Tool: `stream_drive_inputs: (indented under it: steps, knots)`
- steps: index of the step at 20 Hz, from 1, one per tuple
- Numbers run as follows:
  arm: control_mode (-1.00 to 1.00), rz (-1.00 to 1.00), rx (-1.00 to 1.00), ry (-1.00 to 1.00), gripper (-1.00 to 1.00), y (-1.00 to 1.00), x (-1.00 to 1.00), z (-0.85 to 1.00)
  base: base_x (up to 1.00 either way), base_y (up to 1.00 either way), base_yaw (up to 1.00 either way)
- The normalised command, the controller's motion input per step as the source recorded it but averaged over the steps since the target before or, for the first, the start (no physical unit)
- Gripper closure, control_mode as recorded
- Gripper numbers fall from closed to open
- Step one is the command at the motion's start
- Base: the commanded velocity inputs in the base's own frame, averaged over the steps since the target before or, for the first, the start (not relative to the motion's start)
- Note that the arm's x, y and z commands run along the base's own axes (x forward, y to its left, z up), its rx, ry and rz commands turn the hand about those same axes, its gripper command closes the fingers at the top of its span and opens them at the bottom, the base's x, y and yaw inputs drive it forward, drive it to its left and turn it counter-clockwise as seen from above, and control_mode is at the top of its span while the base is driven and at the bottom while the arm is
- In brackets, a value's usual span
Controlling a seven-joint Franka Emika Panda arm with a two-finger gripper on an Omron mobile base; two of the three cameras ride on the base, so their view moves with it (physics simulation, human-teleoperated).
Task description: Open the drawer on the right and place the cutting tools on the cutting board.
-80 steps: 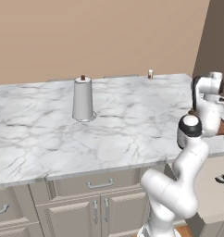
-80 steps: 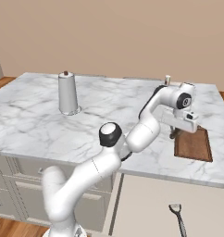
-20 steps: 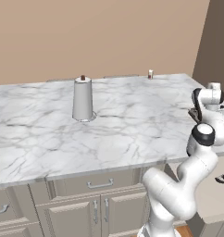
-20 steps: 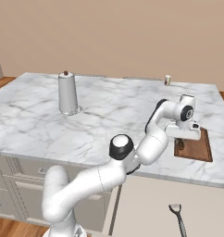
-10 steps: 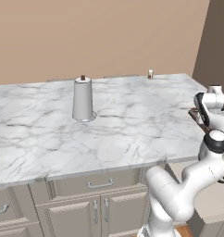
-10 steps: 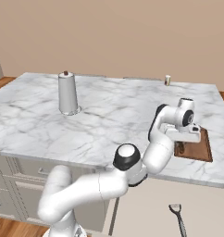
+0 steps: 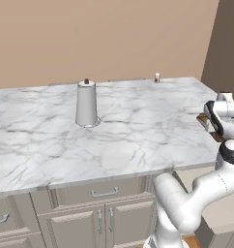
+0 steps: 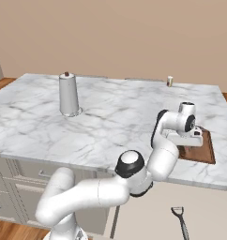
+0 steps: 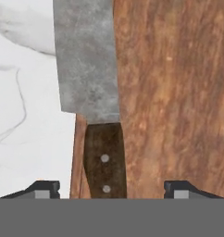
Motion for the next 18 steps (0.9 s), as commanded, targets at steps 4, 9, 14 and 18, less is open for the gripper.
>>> stream_drive_inputs:
  steps: [4, 9, 14, 18]
  knots:
    - [-1.0, 0.0, 0.0, 0.0, -1.0, -0.11, 0.0, 0.04, 0.0, 0.0, 0.0]
    - [-1.0, 0.0, 0.07, -0.06, -1.0, -0.03, -0.02, 0.45, 0.0, 0.0, 0.0]
    - [-1.0, 0.0, 0.14, -0.08, -1.0, -0.08, -0.32, 0.69, 0.0, 0.0, 0.0]
    - [-1.0, 0.0, 0.06, 0.0, -1.0, -0.31, -0.82, 0.05, 0.0, 0.0, 0.0]
